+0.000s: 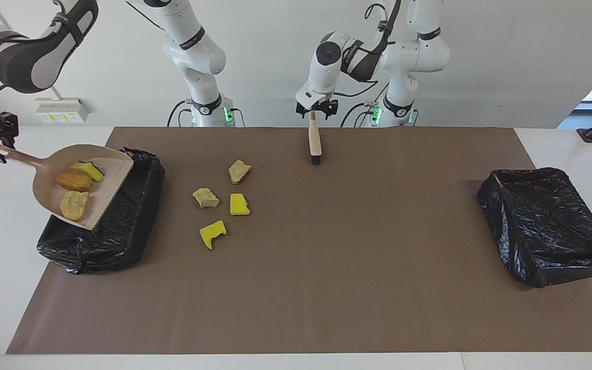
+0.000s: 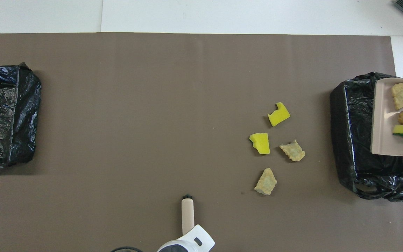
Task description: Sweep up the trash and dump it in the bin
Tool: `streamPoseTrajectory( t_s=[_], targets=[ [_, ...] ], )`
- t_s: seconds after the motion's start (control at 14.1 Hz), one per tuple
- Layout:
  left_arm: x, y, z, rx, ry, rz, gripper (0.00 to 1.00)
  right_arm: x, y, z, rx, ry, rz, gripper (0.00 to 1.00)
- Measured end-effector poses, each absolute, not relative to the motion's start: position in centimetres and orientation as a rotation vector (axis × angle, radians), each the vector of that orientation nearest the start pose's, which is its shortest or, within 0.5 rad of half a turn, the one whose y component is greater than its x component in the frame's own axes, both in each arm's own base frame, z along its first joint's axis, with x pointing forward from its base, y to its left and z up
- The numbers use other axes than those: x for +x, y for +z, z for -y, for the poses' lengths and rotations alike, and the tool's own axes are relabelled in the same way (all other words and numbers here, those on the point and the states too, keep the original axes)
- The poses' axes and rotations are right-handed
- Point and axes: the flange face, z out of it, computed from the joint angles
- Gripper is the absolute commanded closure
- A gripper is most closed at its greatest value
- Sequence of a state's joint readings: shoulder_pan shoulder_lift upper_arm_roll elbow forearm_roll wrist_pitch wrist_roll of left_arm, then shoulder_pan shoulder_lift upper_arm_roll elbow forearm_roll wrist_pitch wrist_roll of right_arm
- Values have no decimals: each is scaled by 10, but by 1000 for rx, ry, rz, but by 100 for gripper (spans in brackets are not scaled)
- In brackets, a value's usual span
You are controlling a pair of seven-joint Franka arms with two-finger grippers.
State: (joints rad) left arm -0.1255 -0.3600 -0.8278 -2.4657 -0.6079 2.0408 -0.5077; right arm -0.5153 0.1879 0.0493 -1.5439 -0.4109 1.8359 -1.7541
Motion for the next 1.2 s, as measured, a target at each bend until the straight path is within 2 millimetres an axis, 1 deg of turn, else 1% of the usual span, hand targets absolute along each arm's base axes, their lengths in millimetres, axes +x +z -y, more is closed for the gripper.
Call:
streamPoseTrajectory(
  t_s=[0.07,0.14,0.28,0.35,0.5,0.57,0.64,0.78,0.85,0.92,0.99,1.13,1.2],
  targets=[
    [249,388,362,-3254,381,-108,0,553,552,312,-2585,570,2183,100],
    [274,407,349,-3263,316,-114,0,556,542,305,-2556,605,2235,100],
    [320,448,317,-3254,217,-163,0,560,521,287,-2511,693,2322,100],
    [341,470,298,-3256,181,-188,0,560,516,278,-2496,738,2350,100],
    [383,513,252,-3246,134,-240,0,562,515,261,-2464,788,2399,100],
    [401,531,233,-3235,119,-251,0,562,516,257,-2456,796,2413,100],
    [419,550,215,-3227,103,-241,0,563,518,253,-2446,808,2427,100],
    [459,589,179,-3243,45,-169,0,565,517,247,-2427,826,2447,100],
    [476,607,161,-3249,16,-137,0,565,517,245,-2418,840,2456,100],
    [488,622,146,-3238,3,-137,0,566,516,244,-2409,856,2465,100],
    [497,636,135,-3211,7,-175,0,566,515,242,-2395,874,2477,100],
    [508,654,127,-3178,32,-257,0,566,512,235,-2380,909,2493,100],
    [513,662,123,-3174,42,-266,0,565,512,233,-2390,930,2490,100]
  ],
)
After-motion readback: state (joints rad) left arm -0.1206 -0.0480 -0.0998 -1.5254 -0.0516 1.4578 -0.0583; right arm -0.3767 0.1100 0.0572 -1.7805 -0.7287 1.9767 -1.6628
